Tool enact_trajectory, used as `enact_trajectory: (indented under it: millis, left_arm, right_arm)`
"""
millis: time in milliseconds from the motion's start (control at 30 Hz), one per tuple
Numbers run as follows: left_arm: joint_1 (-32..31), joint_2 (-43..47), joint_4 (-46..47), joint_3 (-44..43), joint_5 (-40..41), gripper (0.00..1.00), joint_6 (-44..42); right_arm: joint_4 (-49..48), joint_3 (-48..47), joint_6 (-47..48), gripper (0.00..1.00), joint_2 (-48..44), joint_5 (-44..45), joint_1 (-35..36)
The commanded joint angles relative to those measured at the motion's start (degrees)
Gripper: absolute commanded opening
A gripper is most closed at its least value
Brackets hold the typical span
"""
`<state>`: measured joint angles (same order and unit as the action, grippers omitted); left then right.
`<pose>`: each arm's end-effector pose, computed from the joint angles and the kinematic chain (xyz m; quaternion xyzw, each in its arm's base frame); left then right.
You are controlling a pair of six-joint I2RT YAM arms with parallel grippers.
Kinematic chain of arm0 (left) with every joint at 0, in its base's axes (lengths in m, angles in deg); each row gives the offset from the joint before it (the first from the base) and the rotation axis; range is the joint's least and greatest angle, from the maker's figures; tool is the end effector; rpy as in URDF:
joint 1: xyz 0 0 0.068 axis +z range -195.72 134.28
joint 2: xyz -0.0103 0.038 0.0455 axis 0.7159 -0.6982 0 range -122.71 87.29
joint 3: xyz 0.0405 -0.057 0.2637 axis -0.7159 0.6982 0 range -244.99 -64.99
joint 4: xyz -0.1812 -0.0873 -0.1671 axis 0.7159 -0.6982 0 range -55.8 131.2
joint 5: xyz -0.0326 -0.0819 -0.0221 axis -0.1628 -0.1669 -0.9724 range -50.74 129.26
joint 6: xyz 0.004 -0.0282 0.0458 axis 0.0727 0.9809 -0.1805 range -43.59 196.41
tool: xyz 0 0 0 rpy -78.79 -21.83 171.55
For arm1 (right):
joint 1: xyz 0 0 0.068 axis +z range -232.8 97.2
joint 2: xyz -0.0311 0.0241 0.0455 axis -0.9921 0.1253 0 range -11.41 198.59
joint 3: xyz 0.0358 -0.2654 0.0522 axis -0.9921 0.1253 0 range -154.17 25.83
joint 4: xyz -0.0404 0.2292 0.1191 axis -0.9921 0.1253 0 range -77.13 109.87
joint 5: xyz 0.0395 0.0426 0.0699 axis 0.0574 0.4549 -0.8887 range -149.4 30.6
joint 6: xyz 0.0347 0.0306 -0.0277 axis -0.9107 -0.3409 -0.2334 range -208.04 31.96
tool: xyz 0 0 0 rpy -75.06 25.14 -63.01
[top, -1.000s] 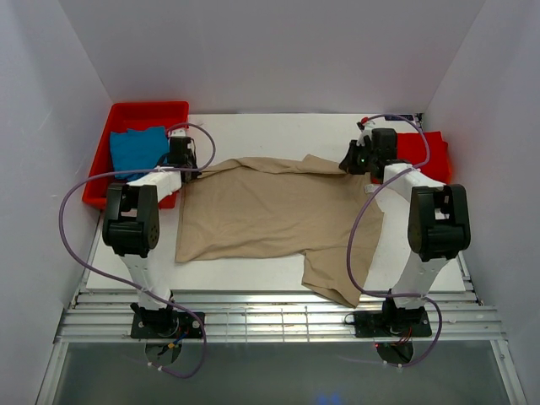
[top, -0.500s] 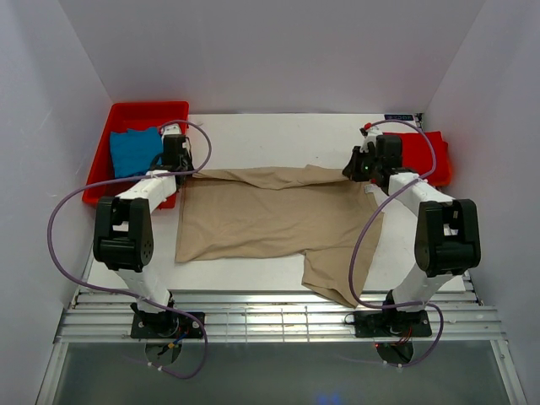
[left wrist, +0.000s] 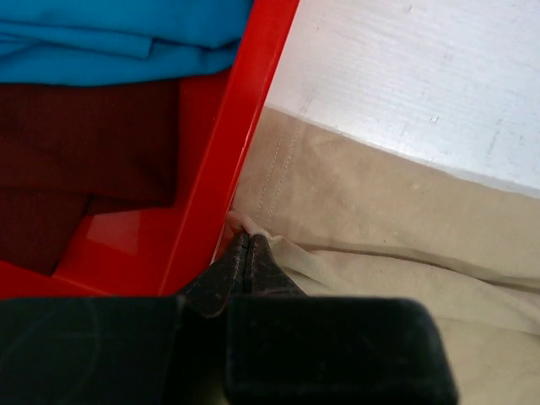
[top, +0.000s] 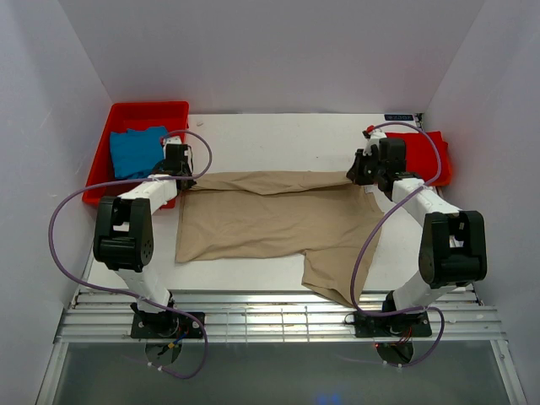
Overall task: Fold and stack the t-shirts
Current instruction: Fold the tshirt
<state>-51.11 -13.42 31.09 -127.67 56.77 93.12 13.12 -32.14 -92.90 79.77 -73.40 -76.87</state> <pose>0.3704 -0.0242 0.1888 -0.1451 0.9133 0.0719 0.3738 0.3509 0.0452 0.2336 -0.0659 0.8736 0.1510 0.4580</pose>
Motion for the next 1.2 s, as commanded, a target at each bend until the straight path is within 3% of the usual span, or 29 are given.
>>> enact_trajectory:
  millis: [0,67,200,300,367,600,867,1167]
  left_arm:
    - [-0.06,2.53,-2.02,0.54,1.38,0.0,-0.71]
    - [-0.06,2.09,-3.95,0.27,1.29,0.03,-0.19]
    - [-0.59,1.39,-8.52,-0.69,4.27,0.36,2.1]
    - [-1.38,2.88,-10.02,-0.43,6.38,0.41,2.89]
    - [-2.17,5.16,-10.19,-0.43,7.09,0.41,3.24]
    - [-4.19,7.46,-10.02,-5.26,6.75,0.4,5.08]
    - [-5.33,-6.05,-10.28,-13.78,5.42,0.22,5.53]
    - [-5.42,-11.97,-13.27,-17.92,5.86,0.24,5.79]
  right_arm:
    - [-0.34,1.28,1.08,0.08,-2.49,1.87,0.13]
    - [1.84,1.64,1.26,0.08,-2.58,3.18,0.13]
    - [4.22,2.52,1.7,0.11,-3.02,5.82,0.13]
    - [8.43,1.73,1.7,0.24,-3.11,8.72,0.13]
    - [9.85,1.2,1.7,0.32,-4.16,10.82,0.13]
    - [8.8,-1.08,2.05,0.37,-6.02,12.33,0.13]
    - [8.01,-10.48,0.2,0.37,7.5,8.11,0.13]
    - [12.05,-20.95,1.79,0.38,16.93,11.09,0.13]
